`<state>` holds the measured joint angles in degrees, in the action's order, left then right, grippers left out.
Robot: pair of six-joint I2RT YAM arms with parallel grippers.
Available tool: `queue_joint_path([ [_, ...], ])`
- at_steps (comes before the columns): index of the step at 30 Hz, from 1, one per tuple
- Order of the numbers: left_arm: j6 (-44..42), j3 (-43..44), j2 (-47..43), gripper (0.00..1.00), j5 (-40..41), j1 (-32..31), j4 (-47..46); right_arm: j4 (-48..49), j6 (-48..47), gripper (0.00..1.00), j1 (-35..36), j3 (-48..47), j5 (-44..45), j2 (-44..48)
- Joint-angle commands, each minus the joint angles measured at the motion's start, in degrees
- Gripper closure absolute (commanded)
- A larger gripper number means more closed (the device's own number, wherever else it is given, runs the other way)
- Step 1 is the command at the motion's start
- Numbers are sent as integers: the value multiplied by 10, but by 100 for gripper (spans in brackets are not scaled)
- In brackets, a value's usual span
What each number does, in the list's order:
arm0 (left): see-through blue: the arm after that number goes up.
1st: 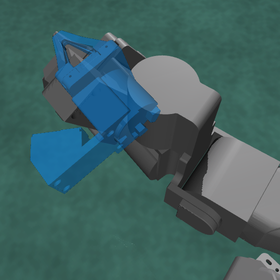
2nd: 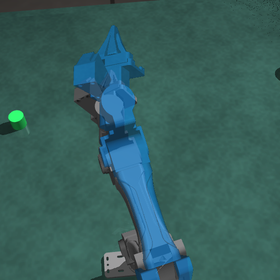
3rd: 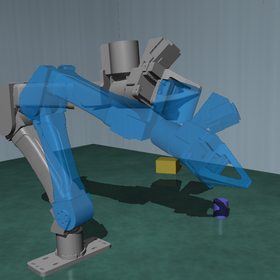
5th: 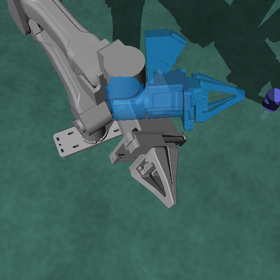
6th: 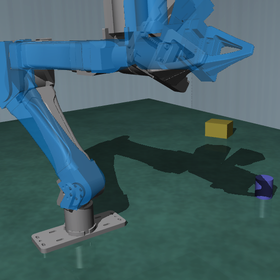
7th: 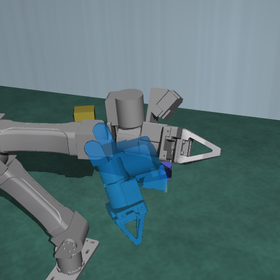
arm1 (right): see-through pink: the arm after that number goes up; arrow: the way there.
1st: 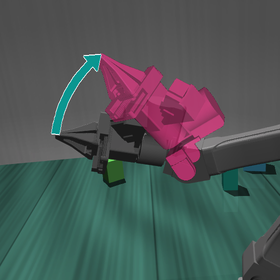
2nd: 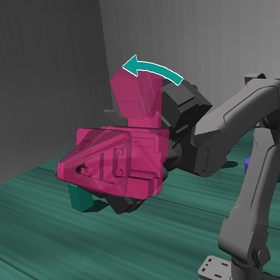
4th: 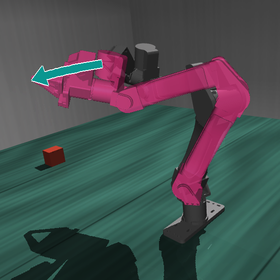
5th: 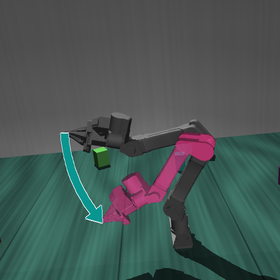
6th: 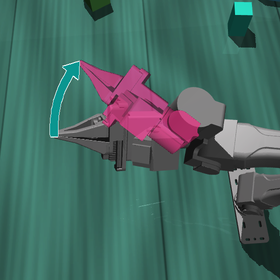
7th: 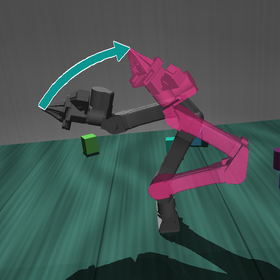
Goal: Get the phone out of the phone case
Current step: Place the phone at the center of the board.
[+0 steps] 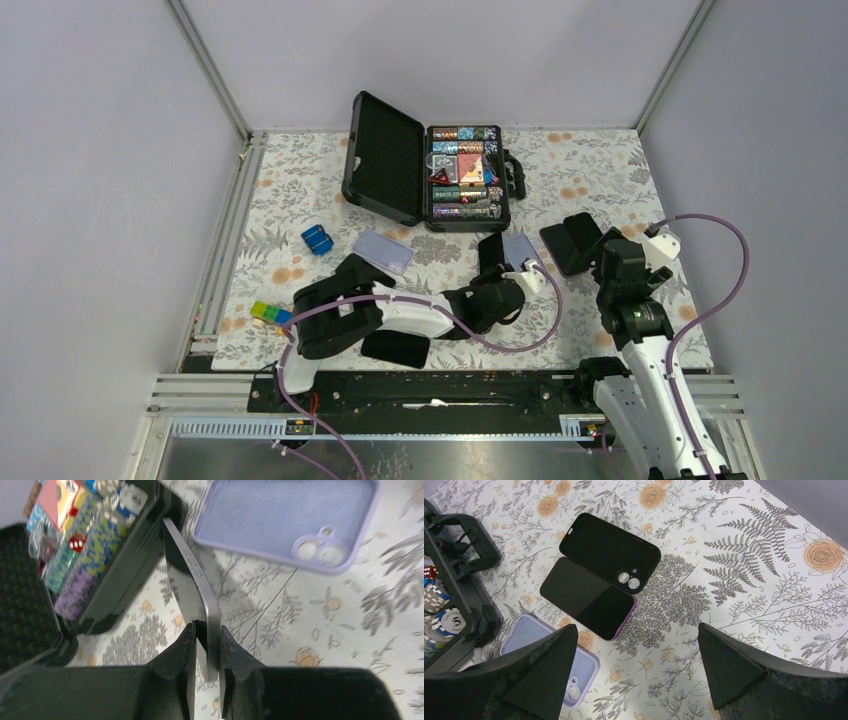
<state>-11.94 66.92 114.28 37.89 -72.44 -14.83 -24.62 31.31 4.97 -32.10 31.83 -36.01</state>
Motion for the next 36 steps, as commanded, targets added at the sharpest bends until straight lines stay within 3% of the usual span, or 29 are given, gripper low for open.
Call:
queue_joint_path([
  [1,97,-11,51,100,42,0,175,5,-5,4,-10,-16,-3,-5],
  [6,118,17,68,100,88,-15,256,5,-3,4,-16,-14,-11,-7],
  [14,136,35,80,98,26,-40,250,5,-5,4,-21,-14,-22,1],
  [19,150,31,56,69,-1,-45,246,4,-6,4,-23,-14,-28,4],
  [23,162,15,19,38,-13,-45,235,4,-9,4,-23,-19,-37,3],
  [26,167,-6,-25,24,-25,-45,215,4,-10,5,-24,-22,-47,6],
  [33,170,-27,-142,4,-39,-44,184,2,-19,5,-24,-42,-78,12],
  [36,172,-45,-205,1,-28,-44,177,0,-24,6,-24,-54,-96,19],
])
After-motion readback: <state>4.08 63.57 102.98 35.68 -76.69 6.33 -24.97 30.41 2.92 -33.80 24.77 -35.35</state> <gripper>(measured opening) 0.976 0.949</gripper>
